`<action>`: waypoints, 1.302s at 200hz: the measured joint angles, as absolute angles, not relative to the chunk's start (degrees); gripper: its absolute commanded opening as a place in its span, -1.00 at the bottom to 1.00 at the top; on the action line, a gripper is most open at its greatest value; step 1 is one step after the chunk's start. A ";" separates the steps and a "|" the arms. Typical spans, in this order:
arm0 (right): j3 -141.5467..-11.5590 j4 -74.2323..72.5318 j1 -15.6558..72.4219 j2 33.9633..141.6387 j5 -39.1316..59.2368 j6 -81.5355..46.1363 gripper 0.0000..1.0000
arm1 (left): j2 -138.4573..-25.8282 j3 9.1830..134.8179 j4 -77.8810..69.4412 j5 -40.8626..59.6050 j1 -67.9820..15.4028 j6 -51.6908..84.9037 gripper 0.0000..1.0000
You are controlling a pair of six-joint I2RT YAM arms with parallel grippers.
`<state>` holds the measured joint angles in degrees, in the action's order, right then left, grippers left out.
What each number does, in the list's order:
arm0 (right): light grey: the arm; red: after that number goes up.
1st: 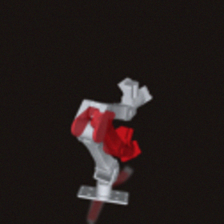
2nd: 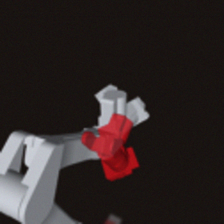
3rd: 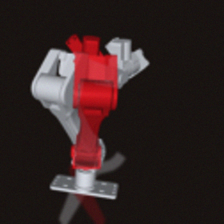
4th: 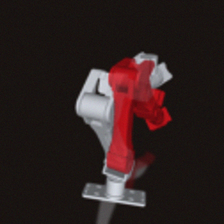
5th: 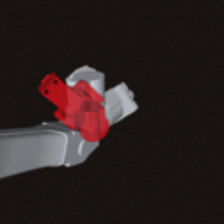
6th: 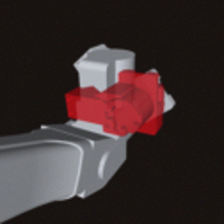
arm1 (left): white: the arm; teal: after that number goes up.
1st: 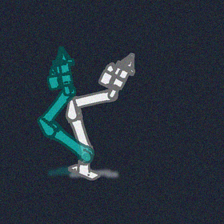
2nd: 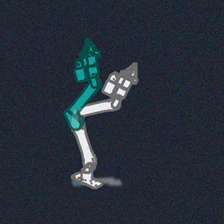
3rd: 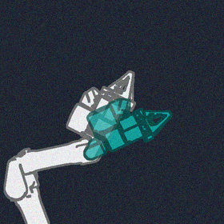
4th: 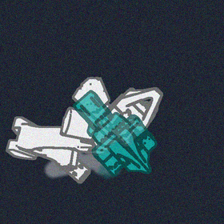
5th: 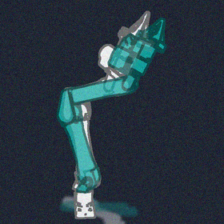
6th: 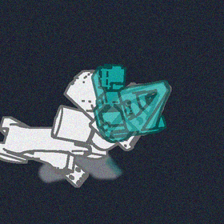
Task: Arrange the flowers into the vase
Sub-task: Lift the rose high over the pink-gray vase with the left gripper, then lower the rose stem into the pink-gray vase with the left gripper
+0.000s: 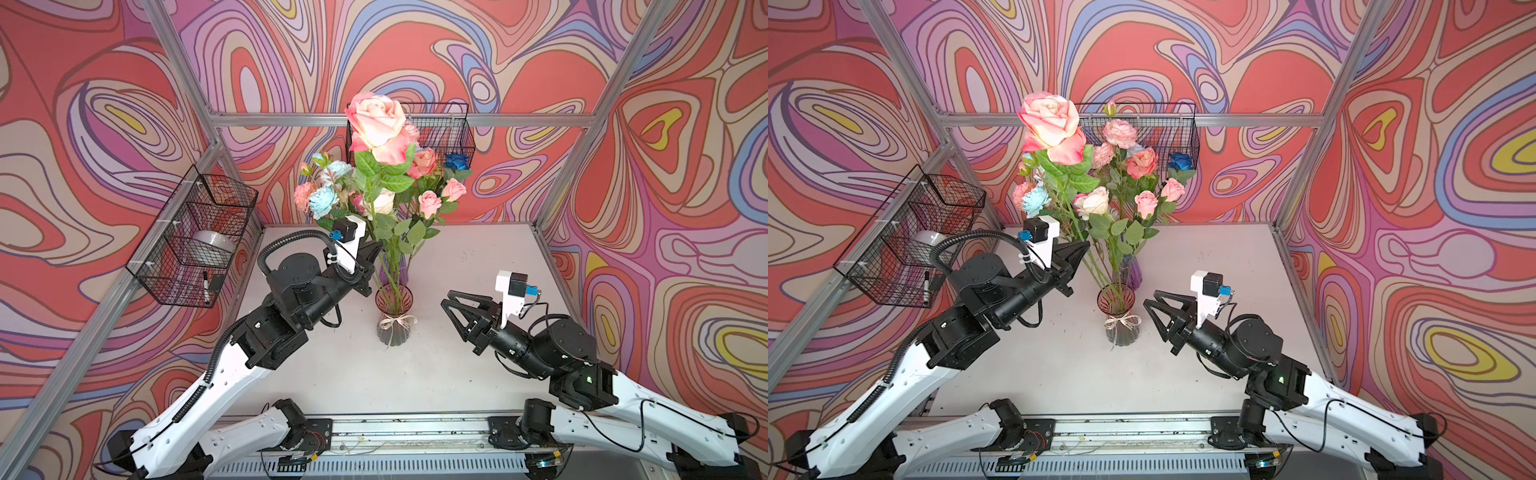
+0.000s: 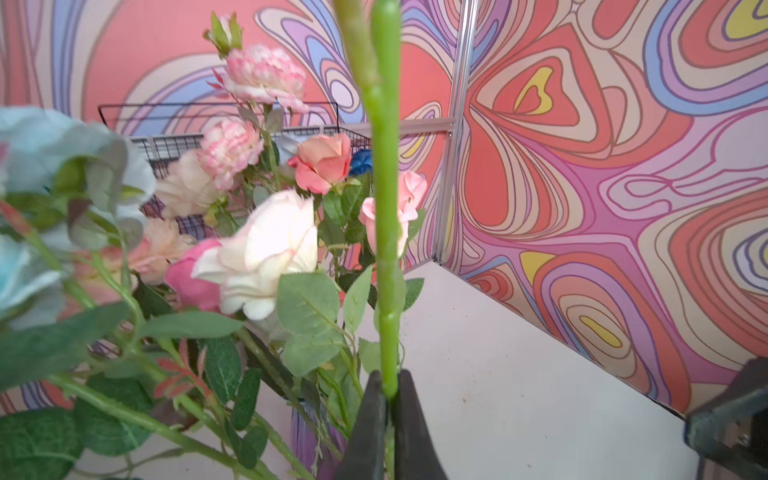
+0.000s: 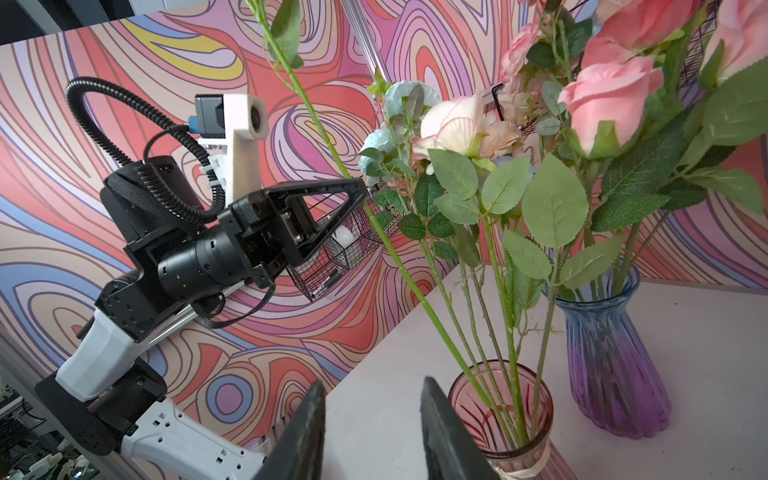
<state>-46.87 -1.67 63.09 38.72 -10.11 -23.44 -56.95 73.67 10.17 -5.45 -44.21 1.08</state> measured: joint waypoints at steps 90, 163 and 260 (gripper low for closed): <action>-46.15 -1.61 63.09 38.26 -10.79 -23.20 -0.23 | -58.02 61.60 7.66 -8.45 -44.23 2.57 -1.00; -45.15 -1.19 63.09 37.63 -11.16 -23.22 -0.23 | -58.17 53.45 5.30 -8.58 -45.08 8.34 -1.00; -44.97 -0.47 63.09 37.65 -12.45 -23.40 -0.22 | -59.07 52.97 9.08 -6.20 -46.35 11.94 -0.33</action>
<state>-44.97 -0.47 63.09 37.65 -12.45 -23.40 -59.07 52.97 9.08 -6.20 -46.35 11.94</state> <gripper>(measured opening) 0.390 0.246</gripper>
